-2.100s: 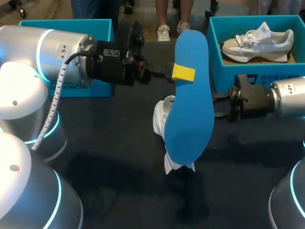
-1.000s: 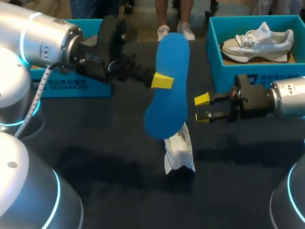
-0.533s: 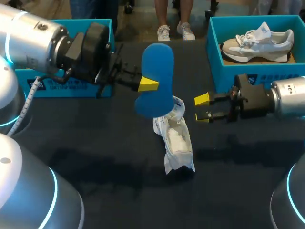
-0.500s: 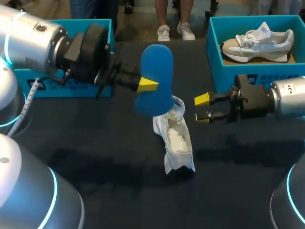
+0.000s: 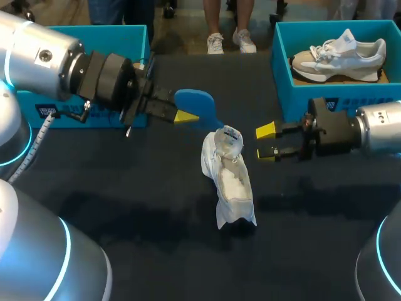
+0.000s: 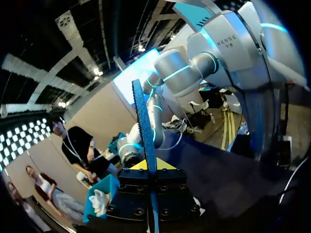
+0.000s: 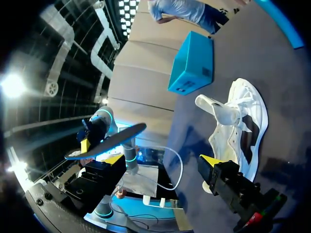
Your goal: Take the shoe out of the shoebox, open the shoe tongue, remove and reinsert the insole, then place the shoe into the shoebox
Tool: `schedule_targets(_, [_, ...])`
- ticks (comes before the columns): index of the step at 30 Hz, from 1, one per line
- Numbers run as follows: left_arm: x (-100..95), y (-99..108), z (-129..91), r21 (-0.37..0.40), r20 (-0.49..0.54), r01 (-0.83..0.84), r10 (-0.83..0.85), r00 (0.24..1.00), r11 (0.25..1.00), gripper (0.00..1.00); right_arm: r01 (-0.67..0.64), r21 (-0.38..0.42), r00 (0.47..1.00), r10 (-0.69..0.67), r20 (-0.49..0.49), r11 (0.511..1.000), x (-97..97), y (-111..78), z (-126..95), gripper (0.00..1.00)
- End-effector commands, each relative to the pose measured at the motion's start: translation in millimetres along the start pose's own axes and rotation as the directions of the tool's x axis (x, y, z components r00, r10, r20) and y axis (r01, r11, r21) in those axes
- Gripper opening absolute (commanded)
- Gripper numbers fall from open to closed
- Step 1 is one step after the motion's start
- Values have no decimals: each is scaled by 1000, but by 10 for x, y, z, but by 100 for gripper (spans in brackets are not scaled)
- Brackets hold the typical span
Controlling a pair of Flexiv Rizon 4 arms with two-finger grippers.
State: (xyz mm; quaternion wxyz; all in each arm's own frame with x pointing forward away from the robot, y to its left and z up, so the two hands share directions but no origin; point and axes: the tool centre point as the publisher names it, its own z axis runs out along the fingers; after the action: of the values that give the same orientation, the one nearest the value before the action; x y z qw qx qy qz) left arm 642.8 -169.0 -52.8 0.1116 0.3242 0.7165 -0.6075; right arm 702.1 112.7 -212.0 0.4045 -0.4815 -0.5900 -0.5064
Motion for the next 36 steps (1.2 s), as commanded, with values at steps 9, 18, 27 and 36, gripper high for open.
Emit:
schedule_targets(9, [-51, 114, 75, 32, -1, -28, 28, 1000, 999, 0, 1, -2, 1000, -1, 1, 1000, -2, -3, 17, 100])
schedule_targets(18, [2, 176, 78, 19, -8, -139, 140, 990, 990, 0, 1, -2, 1000, -1, 1, 1000, -2, -3, 17, 100])
schedule_targets(27, [164, 647, 87, -117, 95, -452, 463, 881, 884, 0, 1, -2, 1000, -1, 1, 1000, -2, -3, 17, 100])
schedule_targets(36, [332, 853, 72, -196, 49, -664, 683, 728, 722, 0, 1, -2, 1000, -1, 1, 1000, -2, -3, 17, 100])
